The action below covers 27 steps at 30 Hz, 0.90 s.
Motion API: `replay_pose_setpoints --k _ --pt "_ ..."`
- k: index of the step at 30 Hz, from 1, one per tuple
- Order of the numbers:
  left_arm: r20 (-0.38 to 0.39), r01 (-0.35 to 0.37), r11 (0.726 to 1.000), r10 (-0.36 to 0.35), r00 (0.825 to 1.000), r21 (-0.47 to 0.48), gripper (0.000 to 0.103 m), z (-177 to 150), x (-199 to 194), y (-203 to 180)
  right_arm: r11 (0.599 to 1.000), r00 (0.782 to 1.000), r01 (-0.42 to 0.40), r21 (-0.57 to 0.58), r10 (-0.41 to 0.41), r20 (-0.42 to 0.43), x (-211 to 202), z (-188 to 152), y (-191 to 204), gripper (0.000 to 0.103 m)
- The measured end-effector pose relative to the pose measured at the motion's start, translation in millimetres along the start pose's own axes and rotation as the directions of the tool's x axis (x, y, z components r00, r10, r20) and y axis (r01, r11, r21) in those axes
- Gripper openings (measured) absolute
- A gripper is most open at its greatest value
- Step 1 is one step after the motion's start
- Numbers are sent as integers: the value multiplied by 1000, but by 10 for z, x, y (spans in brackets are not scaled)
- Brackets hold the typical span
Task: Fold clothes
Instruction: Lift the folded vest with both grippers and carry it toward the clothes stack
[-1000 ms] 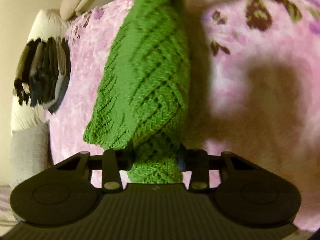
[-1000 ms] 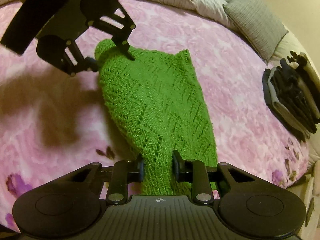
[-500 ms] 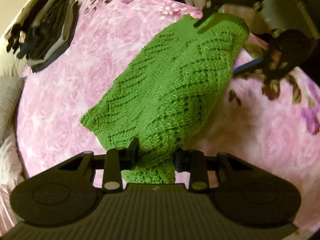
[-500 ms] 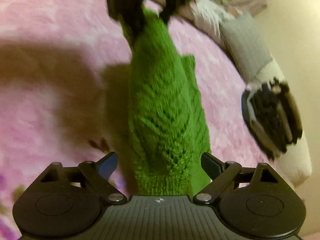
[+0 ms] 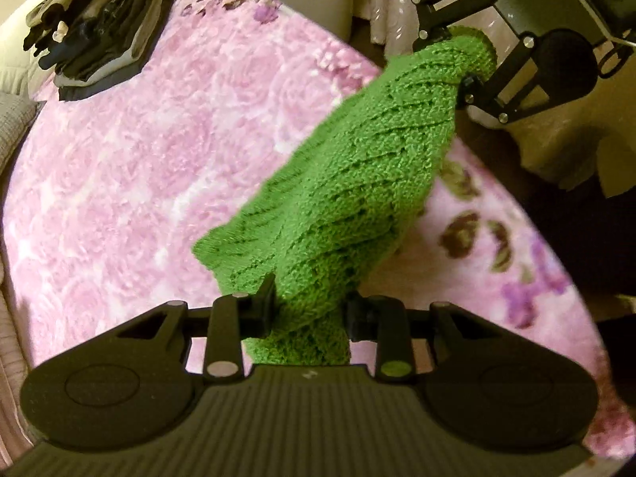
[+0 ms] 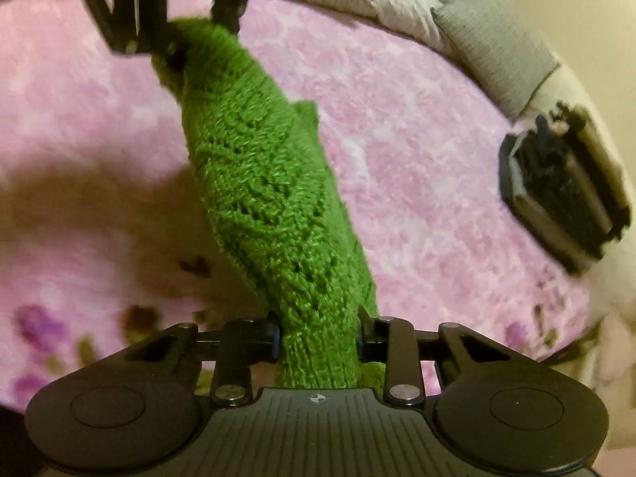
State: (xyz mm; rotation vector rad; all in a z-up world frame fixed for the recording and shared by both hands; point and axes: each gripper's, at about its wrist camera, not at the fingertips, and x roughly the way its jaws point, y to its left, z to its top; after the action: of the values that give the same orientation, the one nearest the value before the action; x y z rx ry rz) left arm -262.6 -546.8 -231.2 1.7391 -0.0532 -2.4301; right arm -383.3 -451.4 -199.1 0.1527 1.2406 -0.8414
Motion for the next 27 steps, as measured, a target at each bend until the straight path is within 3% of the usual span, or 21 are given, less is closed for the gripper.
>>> replay_pose_setpoints --k 7,15,22,27 --pt "9 -9 1000 9 1000 23 27 42 -438 -158 996 998 -56 74 55 8 -548 66 70 27" --pt "26 -41 998 40 999 38 27 12 -858 -327 999 999 -14 32 13 37 -972 196 146 27" --pt "53 -70 997 69 996 18 27 144 -1115 -371 1000 999 11 2 -11 52 -1240 237 -6 27" --pt "57 -80 997 80 995 7 27 416 -1201 -363 1000 998 7 -28 -5 64 -1374 165 -250 27"
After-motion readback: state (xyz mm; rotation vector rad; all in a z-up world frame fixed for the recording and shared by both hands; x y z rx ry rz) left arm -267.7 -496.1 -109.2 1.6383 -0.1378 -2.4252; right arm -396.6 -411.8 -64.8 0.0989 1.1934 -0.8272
